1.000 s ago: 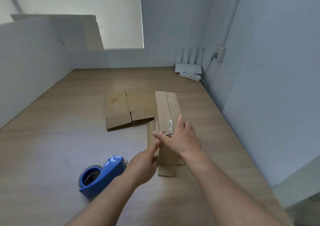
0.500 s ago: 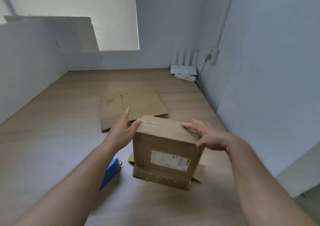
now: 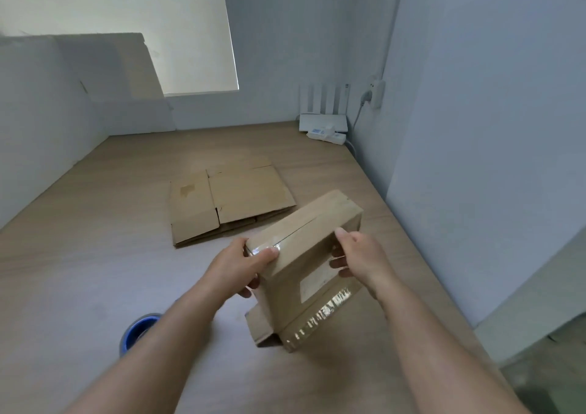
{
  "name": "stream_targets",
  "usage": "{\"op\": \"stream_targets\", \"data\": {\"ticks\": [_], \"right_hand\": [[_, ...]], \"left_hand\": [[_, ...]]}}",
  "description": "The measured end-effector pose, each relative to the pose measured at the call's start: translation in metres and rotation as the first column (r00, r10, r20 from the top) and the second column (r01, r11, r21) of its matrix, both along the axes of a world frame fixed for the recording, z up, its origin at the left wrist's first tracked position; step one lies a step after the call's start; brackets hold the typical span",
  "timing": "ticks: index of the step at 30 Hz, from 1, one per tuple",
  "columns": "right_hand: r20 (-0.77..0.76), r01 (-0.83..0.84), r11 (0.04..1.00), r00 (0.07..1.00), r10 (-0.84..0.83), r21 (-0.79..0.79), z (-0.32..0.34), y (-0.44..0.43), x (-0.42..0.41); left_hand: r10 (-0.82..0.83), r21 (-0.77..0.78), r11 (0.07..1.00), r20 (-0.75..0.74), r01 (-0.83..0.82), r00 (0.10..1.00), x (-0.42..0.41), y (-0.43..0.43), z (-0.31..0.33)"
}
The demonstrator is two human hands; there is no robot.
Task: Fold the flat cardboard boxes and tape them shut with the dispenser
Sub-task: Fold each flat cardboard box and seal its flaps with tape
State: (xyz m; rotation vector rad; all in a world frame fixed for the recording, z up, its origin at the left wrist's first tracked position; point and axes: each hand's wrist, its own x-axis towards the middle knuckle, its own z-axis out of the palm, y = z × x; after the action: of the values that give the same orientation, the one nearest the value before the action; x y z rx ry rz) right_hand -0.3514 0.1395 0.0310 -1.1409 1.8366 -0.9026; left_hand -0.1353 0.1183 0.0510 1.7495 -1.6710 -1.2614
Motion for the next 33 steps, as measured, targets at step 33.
{"op": "stream_targets", "data": {"ticks": [33], "right_hand": [[-0.109,-0.177,0.964,0.982,0.158,-0.197,0.0,-0.023,0.041]], "left_hand": [[0.113,-0.037,0.991,0.755,-0.13,0.646,0.11,0.004,-0.107]]}}
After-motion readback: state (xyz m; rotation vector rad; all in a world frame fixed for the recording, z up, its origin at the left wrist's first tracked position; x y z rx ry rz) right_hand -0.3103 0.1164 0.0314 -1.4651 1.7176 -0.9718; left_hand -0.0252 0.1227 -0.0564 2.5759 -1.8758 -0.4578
